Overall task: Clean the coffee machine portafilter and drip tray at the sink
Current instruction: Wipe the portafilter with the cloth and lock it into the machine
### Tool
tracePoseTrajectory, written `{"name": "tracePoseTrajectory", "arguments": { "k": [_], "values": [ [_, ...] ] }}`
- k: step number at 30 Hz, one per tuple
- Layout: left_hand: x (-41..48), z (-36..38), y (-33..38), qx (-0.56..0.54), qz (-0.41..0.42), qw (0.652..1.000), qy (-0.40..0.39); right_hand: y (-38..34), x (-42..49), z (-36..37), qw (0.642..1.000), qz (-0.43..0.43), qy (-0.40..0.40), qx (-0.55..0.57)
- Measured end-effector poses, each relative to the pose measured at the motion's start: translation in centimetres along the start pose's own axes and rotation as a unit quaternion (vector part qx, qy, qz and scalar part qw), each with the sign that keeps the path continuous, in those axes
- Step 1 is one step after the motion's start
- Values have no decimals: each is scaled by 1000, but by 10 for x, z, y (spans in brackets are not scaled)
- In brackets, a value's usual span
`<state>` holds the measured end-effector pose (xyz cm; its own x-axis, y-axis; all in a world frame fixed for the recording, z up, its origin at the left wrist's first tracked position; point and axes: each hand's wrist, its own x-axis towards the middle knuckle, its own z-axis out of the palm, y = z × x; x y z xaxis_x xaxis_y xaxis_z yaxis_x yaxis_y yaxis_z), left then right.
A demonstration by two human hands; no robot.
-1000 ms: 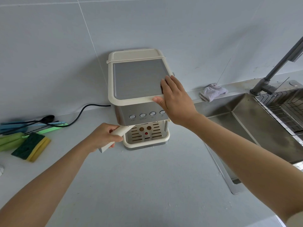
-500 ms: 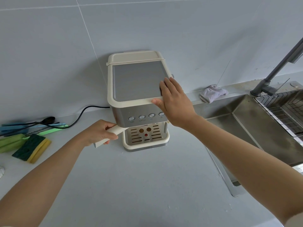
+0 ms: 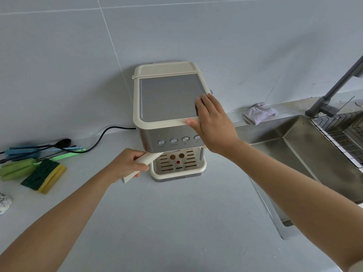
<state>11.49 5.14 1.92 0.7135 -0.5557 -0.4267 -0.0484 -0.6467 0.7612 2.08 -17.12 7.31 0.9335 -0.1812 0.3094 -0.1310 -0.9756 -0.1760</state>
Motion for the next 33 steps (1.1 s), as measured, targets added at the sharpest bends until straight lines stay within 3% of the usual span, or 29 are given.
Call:
{"name": "tracePoseTrajectory", "arguments": {
  "k": [14, 26, 33],
  "values": [
    [-2, 11, -5, 20, 21, 998, 59, -5, -4, -4, 1000, 12, 7, 1],
    [8, -16, 2, 28, 21, 999, -11, -3, -3, -7, 1000, 6, -6, 7],
    [24, -29, 3, 9, 8, 999, -31, -3, -4, -3, 1000, 8, 26, 11]
  ]
}}
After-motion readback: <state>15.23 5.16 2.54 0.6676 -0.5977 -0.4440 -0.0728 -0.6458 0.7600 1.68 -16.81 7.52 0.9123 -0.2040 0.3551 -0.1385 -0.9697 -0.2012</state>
